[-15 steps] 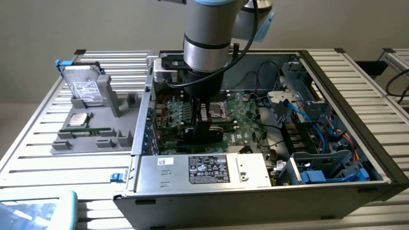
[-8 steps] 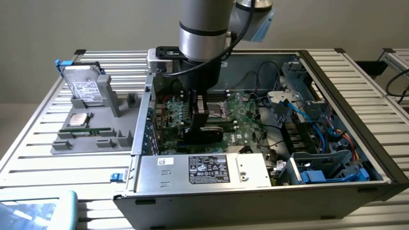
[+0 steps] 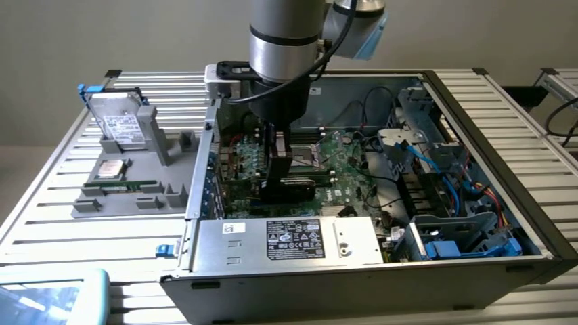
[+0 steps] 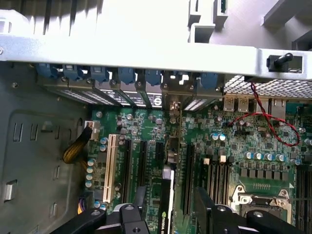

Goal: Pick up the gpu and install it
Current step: 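Insert the gpu into the slot, then press down on the gpu until it lock into place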

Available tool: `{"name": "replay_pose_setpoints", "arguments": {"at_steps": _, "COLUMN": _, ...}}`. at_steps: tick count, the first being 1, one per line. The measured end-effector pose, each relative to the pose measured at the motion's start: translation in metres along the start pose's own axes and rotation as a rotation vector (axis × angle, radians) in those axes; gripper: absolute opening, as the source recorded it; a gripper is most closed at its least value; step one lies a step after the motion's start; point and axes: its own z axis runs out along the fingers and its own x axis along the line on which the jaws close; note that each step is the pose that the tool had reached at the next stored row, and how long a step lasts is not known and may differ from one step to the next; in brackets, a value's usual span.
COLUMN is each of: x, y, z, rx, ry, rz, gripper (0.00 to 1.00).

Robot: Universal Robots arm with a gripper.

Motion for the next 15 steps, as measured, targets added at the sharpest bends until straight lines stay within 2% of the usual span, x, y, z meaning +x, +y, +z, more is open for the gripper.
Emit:
{"name": "replay_pose_setpoints", "arguments": {"at_steps": 7, "x": 0.0, "y": 0.0, "z": 0.0, "rx": 0.0, "ry": 0.0, "rz": 0.0, "gripper": 0.52}}
{"name": "replay_pose_setpoints", "arguments": {"at_steps": 9, "x": 0.0, "y": 0.0, "z": 0.0, "rx": 0.0, "ry": 0.0001, "rz": 0.0, "gripper": 0.43}}
{"name": "replay_pose_setpoints", "arguments": {"at_steps": 10, "x": 0.0, "y": 0.0, "z": 0.0, "rx": 0.0, "ry": 0.0001, "rz": 0.0, "gripper": 0.43}}
{"name": "replay_pose_setpoints", "arguments": {"at_steps": 12, "x": 0.0, "y": 0.0, "z": 0.0, "rx": 0.0, "ry": 0.0, "rz": 0.0, "gripper": 0.31}}
{"name": "replay_pose_setpoints", "arguments": {"at_steps": 13, "x": 0.0, "y": 0.0, "z": 0.0, "rx": -0.0001, "ry": 0.0001, "rz": 0.0, "gripper": 0.31}}
{"name": "replay_pose_setpoints", "arguments": {"at_steps": 15, "x": 0.0, "y": 0.0, "z": 0.0, "rx": 0.0, "ry": 0.0, "rz": 0.0, "gripper": 0.19}}
